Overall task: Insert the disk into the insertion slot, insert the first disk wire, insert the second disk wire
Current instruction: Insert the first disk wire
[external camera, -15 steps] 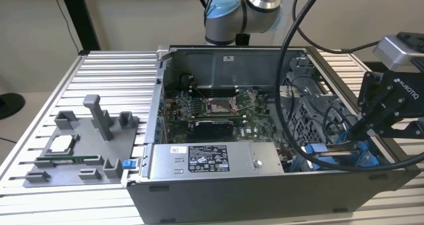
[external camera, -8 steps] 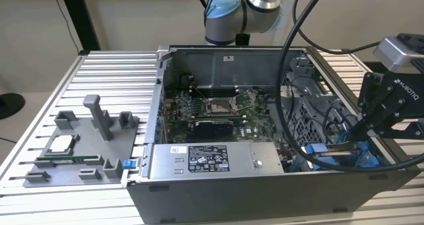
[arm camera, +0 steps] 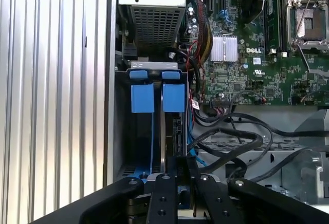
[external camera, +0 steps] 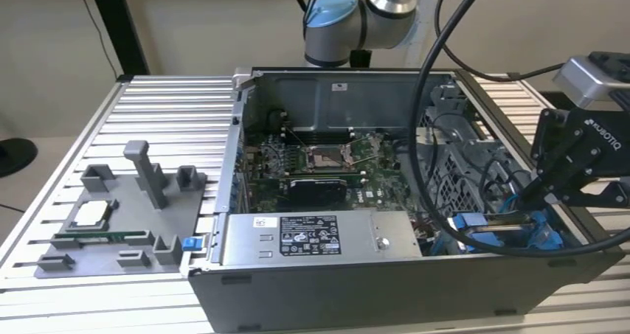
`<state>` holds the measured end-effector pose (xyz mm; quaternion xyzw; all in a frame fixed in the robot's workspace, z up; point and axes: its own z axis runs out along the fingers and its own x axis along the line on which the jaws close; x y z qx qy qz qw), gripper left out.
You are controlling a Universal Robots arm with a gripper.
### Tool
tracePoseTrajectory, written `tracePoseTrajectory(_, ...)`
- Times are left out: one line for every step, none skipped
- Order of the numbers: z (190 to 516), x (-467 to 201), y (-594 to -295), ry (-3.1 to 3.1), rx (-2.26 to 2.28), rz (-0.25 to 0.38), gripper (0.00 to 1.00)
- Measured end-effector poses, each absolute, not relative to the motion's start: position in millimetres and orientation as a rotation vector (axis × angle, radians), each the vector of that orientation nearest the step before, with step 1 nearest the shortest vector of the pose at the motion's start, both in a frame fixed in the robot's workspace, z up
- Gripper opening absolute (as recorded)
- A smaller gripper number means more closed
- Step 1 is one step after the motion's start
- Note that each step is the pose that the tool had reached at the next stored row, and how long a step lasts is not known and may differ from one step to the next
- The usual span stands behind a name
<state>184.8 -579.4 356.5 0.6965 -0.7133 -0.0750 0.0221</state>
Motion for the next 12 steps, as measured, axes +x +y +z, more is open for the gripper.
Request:
tracePoseTrajectory(355.2,184.8,-579.4,-2.21,2.158,-0.232,0.0)
tracePoseTrajectory(354.2,184.8,-579.4,-2.21,2.158,-0.231,0.0)
tracePoseTrajectory(352.9,184.8,-579.4,-2.21,2.158,-0.231,0.0)
tracePoseTrajectory(351.7,184.8,-579.4,-2.21,2.158,-0.231,0.0)
tracePoseTrajectory(350.2,184.7,-579.4,-2.21,2.158,-0.231,0.0)
tracePoseTrajectory(349.0,184.7,-579.3,-2.211,2.158,-0.231,0.0)
tracePoseTrajectory(348.4,184.8,-579.1,-2.211,2.159,-0.231,0.0)
tracePoseTrajectory(347.8,184.8,-578.9,-2.211,2.159,-0.231,0.0)
tracePoseTrajectory(347.2,184.8,-578.5,-2.212,2.16,-0.231,0.0)
tracePoseTrajectory(346.8,184.7,-577.9,-2.212,2.161,-0.231,0.0)
tracePoseTrajectory(346.5,184.7,-577.4,-2.213,2.161,-0.23,0.0)
tracePoseTrajectory(346.1,184.3,-577.1,-2.214,2.163,-0.229,0.0)
